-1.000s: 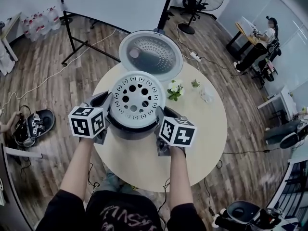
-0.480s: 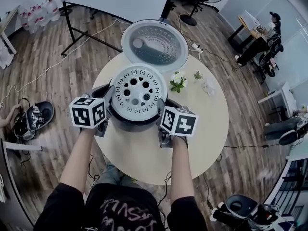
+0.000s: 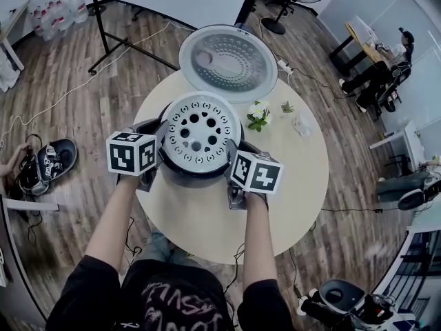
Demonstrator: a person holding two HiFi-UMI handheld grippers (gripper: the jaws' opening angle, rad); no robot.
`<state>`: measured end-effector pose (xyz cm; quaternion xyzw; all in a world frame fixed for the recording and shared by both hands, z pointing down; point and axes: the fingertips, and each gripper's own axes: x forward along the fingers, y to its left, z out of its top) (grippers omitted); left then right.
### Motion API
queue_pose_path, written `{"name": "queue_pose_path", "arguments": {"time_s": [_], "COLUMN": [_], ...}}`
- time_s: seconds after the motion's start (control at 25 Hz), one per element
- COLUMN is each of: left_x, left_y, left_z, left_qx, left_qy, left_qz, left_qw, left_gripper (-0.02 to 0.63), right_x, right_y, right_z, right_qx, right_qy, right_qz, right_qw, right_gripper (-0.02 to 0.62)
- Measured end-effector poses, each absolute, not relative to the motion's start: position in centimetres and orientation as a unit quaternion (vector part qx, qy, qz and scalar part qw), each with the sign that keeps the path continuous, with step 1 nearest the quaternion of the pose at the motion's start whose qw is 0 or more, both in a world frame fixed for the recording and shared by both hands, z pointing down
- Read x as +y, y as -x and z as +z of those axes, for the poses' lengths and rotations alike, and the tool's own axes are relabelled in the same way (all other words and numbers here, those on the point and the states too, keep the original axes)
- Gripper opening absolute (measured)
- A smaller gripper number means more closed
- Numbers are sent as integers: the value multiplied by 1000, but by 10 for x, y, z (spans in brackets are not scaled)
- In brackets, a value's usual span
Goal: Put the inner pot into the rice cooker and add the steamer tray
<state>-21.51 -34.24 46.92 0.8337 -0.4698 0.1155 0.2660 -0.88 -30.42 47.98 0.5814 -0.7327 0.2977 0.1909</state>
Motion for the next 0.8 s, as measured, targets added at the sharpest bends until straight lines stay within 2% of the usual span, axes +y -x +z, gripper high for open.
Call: {"name": "queue_pose_path", "arguments": {"time_s": [0.8], "left_x": [-347], "left_y": [218], "left_z": [497], "left_qx": [-472], "left_qy": [-826], "left_qz": [141], "left_qw": [272], "left_gripper": [82], "right_x": [-309], "right_y": [17], "right_z": [487], "right_qx": [-748], "right_qy": [-576], "right_qz": [250], "right_qw": [215], "right_gripper": [150]}}
